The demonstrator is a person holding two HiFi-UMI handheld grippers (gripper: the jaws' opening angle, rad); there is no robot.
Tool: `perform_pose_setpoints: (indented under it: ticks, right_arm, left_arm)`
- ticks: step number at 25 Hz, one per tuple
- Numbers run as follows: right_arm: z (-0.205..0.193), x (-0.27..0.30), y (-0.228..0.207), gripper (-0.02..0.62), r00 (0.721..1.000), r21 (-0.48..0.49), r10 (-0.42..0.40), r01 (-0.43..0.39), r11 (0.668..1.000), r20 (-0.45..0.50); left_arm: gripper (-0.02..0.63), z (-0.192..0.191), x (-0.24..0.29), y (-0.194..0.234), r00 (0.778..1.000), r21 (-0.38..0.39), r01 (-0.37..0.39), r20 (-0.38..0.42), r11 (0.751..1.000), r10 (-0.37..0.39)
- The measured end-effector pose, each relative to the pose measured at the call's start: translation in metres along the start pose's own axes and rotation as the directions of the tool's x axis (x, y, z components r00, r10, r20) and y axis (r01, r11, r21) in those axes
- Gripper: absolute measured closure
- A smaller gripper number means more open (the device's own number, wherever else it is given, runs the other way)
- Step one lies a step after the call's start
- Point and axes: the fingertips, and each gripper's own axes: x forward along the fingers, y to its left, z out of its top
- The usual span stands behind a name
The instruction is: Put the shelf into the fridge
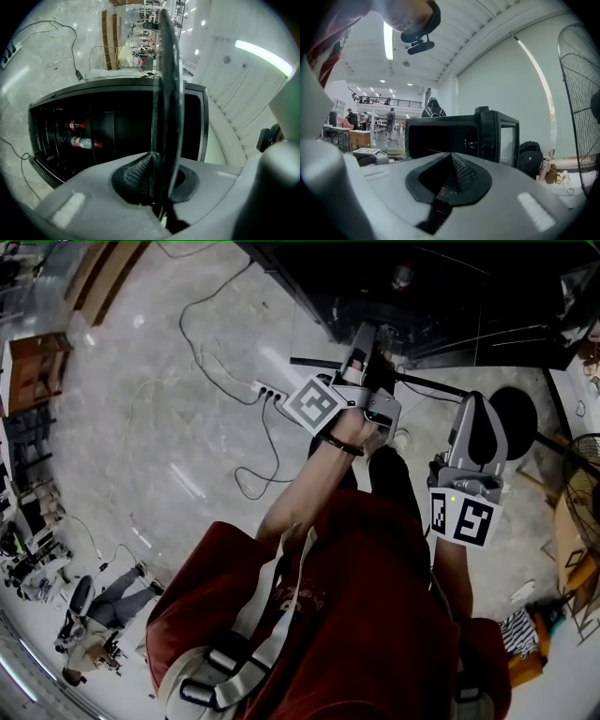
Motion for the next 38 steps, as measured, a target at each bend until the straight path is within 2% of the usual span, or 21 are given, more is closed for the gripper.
perform_pose_setpoints:
  ticks: [20, 27, 38]
  right_arm:
    - [-0.007, 0.001, 0.007, 0.597, 1.0, -0.018, 0.009, -0.01, 1.0, -0.02]
    - [-0.006, -0.001, 0.008, 0.597, 1.0, -0.019, -0.002, 0.002, 1.0, -0.018]
    - [-0.003, -0.005, 0.009, 0.597, 1.0, -0.024, -0.018, 0.017, 1.0, -0.019]
  left_arm:
    - [0.589, 0.012, 0.05, 0.015, 0.998, -0.02, 0.048, 0.03, 0.999, -0.048]
    - [0.588, 0.018, 0.067, 0.026, 0.999, -0.006, 0.009, 0.041, 1.0, -0.008]
    - [0.588, 0.027, 0.101, 0.023, 0.999, 0.035, 0.019, 0.049, 0.999, -0.02]
